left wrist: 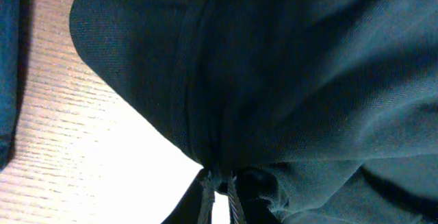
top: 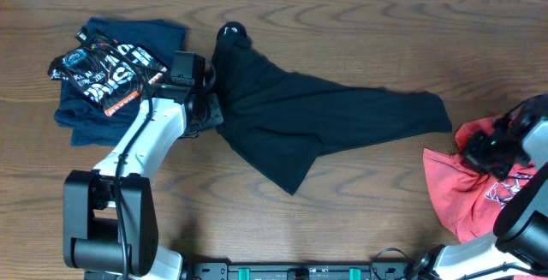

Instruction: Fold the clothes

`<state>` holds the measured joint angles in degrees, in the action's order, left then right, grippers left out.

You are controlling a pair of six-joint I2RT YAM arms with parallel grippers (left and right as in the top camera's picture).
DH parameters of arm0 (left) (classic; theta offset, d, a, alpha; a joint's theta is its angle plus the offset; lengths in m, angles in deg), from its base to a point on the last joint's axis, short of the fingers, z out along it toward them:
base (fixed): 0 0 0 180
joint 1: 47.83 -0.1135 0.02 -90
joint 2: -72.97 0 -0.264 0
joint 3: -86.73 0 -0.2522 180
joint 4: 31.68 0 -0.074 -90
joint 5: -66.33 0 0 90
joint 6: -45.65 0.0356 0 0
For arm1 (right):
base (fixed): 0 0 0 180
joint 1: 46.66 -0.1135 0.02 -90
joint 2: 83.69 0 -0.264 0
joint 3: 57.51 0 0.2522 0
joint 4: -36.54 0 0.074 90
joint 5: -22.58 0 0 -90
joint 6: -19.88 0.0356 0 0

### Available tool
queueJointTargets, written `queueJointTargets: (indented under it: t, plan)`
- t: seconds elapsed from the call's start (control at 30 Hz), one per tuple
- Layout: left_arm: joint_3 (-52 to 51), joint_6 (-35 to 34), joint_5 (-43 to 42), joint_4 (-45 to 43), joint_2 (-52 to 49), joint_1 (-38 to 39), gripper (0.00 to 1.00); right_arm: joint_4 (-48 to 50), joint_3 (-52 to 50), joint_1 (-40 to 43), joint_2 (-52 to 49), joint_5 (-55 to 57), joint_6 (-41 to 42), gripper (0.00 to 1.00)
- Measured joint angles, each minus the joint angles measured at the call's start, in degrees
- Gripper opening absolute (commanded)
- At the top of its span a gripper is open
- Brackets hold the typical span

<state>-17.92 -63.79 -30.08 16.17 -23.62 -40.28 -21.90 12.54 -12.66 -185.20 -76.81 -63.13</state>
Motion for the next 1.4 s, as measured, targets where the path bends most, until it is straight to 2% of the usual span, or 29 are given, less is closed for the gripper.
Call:
queueJointTargets:
  t: [0.23,0.43,0.67,0.8,0.97,1.07,1.1,1.2,1.33,1.4]
  plan:
    - [0.00,0.00,0.02,0.00,0.00,0.00,0.12,6.38,-2.19,0.70,1.95,8.63,4.63,0.01]
    - [0.00,0.00,0.00,0.00,0.00,0.00,0.11,11.74,-1.99,7.45,1.11,20.44,6.25,0.01]
    - [0.00,-0.02,0.02,0.02,0.00,0.00,0.13,11.52,1.42,14.86,0.24,25.29,6.25,0.02]
    - [0.00,0.02,0.00,0.00,0.00,0.00,0.17,11.50,4.63,15.15,0.24,19.54,5.14,0.15]
    - [0.00,0.00,0.02,-0.09,0.00,0.00,0.17,7.85,10.49,12.48,0.20,5.62,-0.04,0.25]
    - [0.00,0.00,0.02,-0.46,0.00,0.00,0.16,3.48,13.70,7.89,0.20,0.04,-2.51,0.29]
    - [0.00,-0.02,0.00,-0.46,0.00,0.00,0.21,1.95,14.45,5.55,0.20,-1.44,-3.13,0.30]
    - [0.00,0.11,0.00,-0.09,0.00,0.00,0.25,-1.88,14.64,0.42,0.20,-3.67,-4.13,0.32]
    - [0.00,0.13,0.00,1.36,0.00,0.00,0.34,-2.23,12.26,-5.40,0.20,-2.75,-4.31,0.44]
    - [0.00,0.09,0.02,2.01,0.00,0.00,0.37,-0.98,9.90,-7.37,0.20,-0.81,-3.56,0.46]
